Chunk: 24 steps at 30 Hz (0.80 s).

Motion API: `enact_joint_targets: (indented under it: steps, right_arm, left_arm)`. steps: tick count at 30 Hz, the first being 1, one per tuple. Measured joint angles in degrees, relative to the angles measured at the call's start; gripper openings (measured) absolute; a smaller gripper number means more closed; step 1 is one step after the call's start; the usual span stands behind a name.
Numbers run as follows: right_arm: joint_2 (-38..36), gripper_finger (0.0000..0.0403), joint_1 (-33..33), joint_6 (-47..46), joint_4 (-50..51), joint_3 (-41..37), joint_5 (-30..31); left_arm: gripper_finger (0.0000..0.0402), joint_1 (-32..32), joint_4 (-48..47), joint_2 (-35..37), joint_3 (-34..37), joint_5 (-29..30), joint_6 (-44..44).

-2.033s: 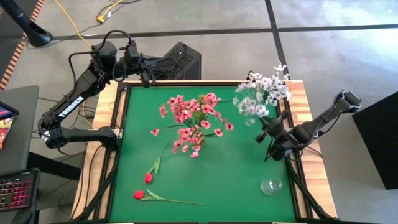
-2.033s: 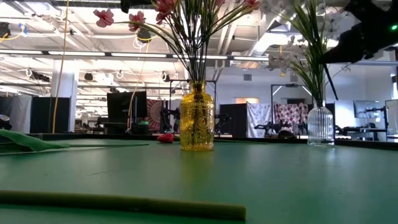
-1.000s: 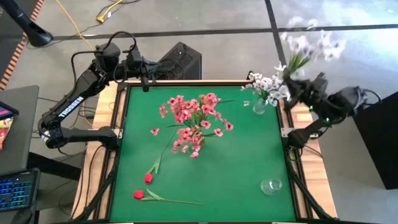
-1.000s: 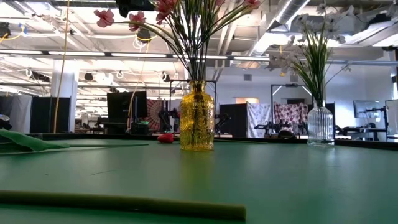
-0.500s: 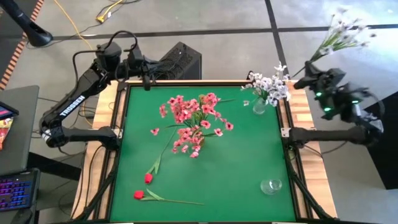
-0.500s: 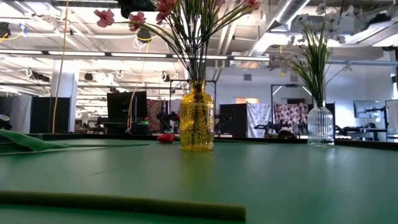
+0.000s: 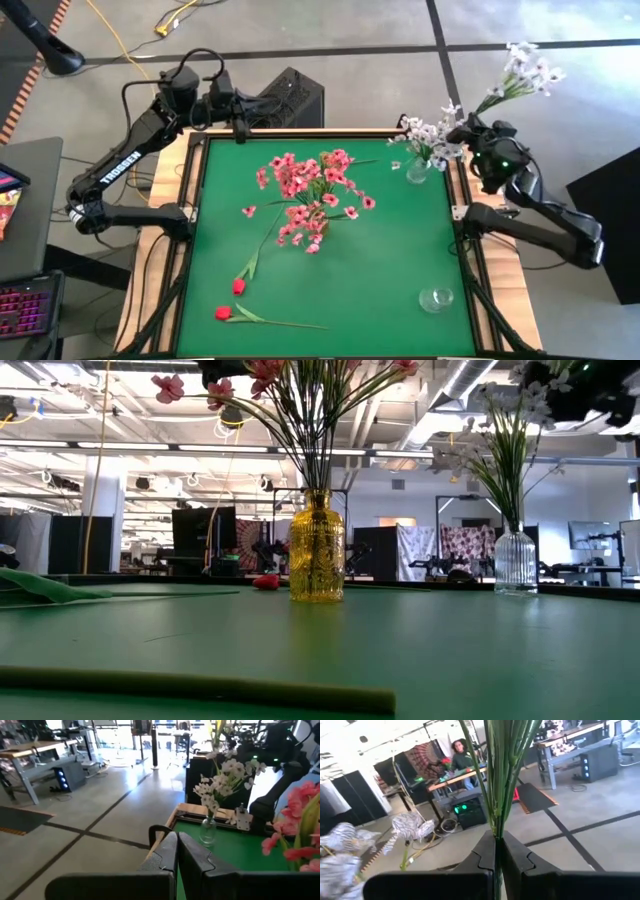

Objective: Sort flowers into vase by color
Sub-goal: Put the white flowers into the top transparent vase

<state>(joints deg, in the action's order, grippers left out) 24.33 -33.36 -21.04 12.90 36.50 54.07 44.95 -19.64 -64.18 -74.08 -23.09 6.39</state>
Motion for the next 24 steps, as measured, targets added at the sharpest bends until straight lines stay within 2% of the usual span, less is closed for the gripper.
enact_joint_targets:
  steps: [3, 6, 10, 16, 20, 24]
  right_arm:
    - [0.35, 0.0037, -5.33, -1.55, -3.55, -2.26, -5.54]
    - [0.65, 0.0037, -10.47, -5.77, -3.93, -3.05, -9.05]
    - [0.77, 0.0037, -16.56, -6.62, -3.63, -4.71, -13.57]
    - [0.78, 0.0037, -25.04, -15.66, -2.55, -7.62, -23.27]
    - [0.76, 0.0037, -29.11, -18.07, -2.54, -9.46, -29.64]
    - [0.78, 0.0037, -30.40, -18.56, -4.61, -10.02, -34.84]
  left_arm:
    - [0.0000, 0.00, -0.71, 0.00, 0.00, -0.22, -0.04]
    - [0.0000, 0.00, -0.70, 0.00, 0.00, -0.29, -0.18]
    - [0.0000, 0.00, -0.74, 0.00, 0.00, -0.32, -0.22]
    - [0.0000, 0.00, -2.24, 0.00, 0.00, -0.48, -0.22]
    - [0.0000, 0.00, -3.46, 0.00, 0.00, -0.48, -0.21]
    - [0.0000, 0.00, -4.07, 0.00, 0.00, -0.48, 0.21]
